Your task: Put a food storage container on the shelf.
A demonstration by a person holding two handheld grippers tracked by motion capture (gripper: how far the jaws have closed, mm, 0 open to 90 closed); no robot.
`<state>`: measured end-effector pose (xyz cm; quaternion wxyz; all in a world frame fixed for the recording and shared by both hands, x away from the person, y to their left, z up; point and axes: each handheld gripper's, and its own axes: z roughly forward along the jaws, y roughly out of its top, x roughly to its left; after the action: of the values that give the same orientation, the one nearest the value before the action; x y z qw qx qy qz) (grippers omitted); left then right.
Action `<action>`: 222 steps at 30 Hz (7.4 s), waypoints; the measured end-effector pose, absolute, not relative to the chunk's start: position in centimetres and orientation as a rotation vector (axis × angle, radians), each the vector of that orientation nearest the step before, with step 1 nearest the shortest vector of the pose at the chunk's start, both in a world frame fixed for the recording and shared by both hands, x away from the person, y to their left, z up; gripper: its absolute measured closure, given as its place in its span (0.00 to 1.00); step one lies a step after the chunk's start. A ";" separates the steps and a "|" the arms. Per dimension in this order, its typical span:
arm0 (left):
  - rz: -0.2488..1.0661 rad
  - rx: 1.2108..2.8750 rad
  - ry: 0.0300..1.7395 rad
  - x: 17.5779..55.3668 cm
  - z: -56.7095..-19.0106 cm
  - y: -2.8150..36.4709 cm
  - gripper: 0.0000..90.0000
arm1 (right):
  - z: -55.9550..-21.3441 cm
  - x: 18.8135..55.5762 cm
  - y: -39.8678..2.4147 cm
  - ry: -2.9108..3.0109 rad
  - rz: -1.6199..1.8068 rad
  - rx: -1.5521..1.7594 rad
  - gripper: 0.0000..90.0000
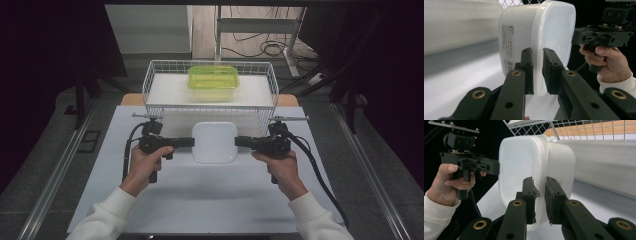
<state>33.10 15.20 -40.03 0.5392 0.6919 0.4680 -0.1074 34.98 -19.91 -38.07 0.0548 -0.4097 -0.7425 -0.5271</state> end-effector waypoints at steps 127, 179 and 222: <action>-0.104 1.551 1.108 47.1 -26.3 16.8 0.89 | -24.8 50.3 -17.5 -2.241 -1.690 -1.290 0.87; -0.308 1.348 1.238 52.5 -29.0 17.8 0.79 | -26.1 55.6 -16.9 -1.957 -1.554 -1.536 0.73; 0.081 1.638 0.971 38.1 -30.8 19.4 0.34 | -29.0 42.2 -24.2 -2.401 -1.854 -1.189 0.36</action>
<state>38.10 19.42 -30.82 0.5793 0.7006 0.4152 0.0347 42.24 -24.24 -28.99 -0.0581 -0.3643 -0.7356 -0.5681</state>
